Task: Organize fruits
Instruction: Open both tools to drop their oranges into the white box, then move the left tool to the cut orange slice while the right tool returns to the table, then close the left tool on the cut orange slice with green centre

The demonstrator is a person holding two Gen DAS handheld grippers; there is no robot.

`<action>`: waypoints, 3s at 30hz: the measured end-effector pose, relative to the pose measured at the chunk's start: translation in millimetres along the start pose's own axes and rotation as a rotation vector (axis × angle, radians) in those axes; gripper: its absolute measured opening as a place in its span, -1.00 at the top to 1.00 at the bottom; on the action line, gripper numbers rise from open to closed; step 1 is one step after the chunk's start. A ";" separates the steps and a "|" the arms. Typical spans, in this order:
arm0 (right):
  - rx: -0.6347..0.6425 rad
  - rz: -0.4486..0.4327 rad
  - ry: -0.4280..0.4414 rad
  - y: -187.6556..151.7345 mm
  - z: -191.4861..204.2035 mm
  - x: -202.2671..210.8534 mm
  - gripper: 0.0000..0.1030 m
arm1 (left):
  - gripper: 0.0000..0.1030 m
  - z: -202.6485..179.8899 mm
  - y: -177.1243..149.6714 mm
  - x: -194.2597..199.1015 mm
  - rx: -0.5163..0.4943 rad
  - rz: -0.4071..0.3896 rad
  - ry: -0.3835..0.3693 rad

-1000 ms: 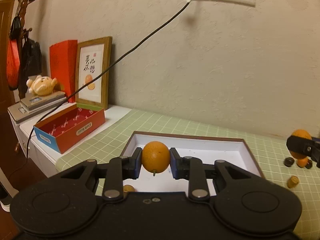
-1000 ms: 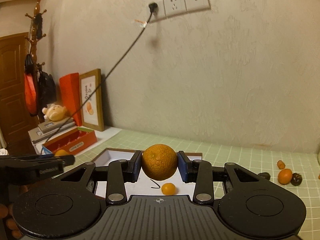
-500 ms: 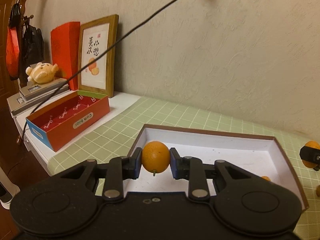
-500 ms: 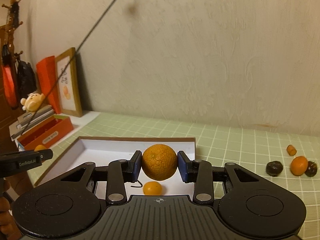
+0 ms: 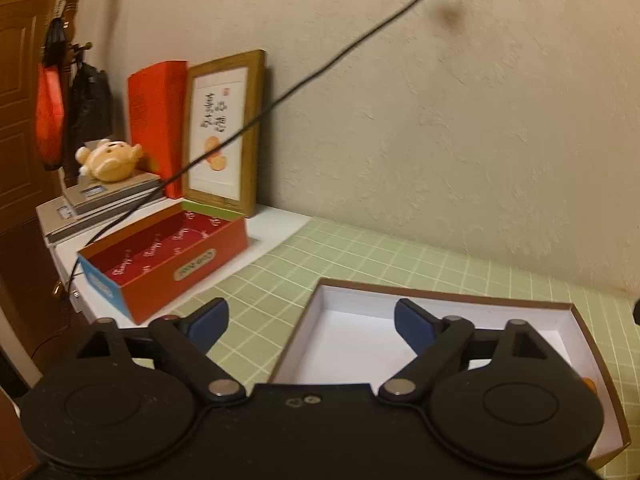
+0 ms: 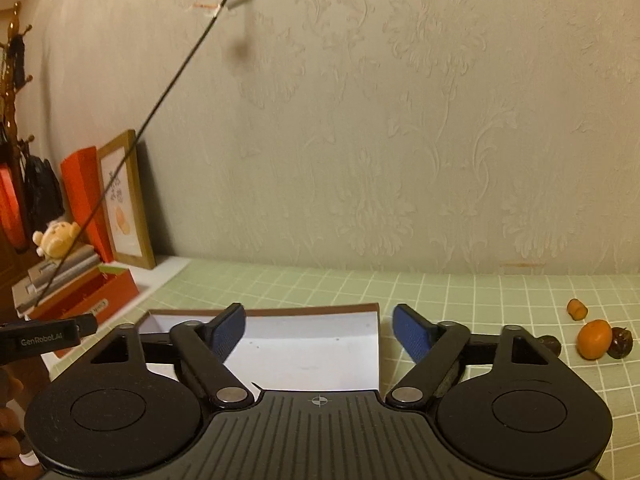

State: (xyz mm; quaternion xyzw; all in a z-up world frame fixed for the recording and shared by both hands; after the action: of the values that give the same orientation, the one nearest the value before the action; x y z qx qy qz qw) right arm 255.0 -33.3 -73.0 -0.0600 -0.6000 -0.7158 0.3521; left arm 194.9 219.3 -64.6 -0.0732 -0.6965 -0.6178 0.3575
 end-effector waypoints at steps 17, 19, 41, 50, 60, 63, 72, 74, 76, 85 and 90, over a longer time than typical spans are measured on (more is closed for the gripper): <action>0.005 -0.083 0.023 -3.1 -17.3 58.0 -1.00 | -0.82 12.0 -3.6 54.6 0.050 -0.048 -0.046; 0.000 -0.091 0.015 -4.0 -23.2 65.3 -1.00 | -0.82 4.4 -8.6 59.4 0.030 -0.048 -0.052; -0.113 -0.151 -0.162 -18.6 -119.2 146.1 -1.00 | -0.46 -133.0 -56.7 68.1 -0.198 0.005 -0.256; -0.177 -0.146 -0.249 -28.7 -154.9 166.6 -1.00 | -0.35 -186.0 -75.0 59.0 -0.285 0.032 -0.336; -0.210 -0.081 -0.298 -39.5 -180.5 162.9 -1.00 | -0.31 -236.1 -90.8 47.3 -0.339 0.070 -0.401; -0.221 -0.073 -0.308 -41.2 -187.4 162.2 -0.99 | -0.30 -252.1 -95.0 41.7 -0.357 0.080 -0.414; -0.236 -0.059 -0.336 -44.8 -204.1 161.6 -0.99 | -0.26 -288.1 -106.9 26.3 -0.398 0.112 -0.430; -0.237 -0.050 -0.349 -46.6 -209.4 160.2 -0.99 | -0.26 -293.9 -108.8 24.3 -0.400 0.115 -0.432; -0.243 -0.039 -0.352 -48.0 -214.7 157.4 -0.99 | -0.26 -298.4 -109.4 22.9 -0.398 0.122 -0.440; -0.192 0.043 -0.400 -47.7 -222.8 125.3 -0.74 | -0.27 -318.4 -111.1 12.0 -0.411 0.135 -0.428; -0.245 0.087 -0.377 -51.5 -237.6 107.7 -0.62 | -0.27 -325.0 -111.0 4.8 -0.407 0.147 -0.425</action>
State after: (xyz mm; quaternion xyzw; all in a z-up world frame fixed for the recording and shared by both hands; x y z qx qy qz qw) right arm 225.0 -292.3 -125.1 -0.2608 -0.5608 -0.7435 0.2545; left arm 263.5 -104.1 -157.7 -0.3213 -0.6106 -0.6878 0.2258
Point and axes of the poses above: each gripper's, at about its wrist camera, not at the fingertips, and x roughly against the way its jaws point, z to its left, y to its top, the point moved 1 cm from there along -x, roughly the way its jaws point, and after that the axes turned 10 degrees about z, right-handed, at the moved point
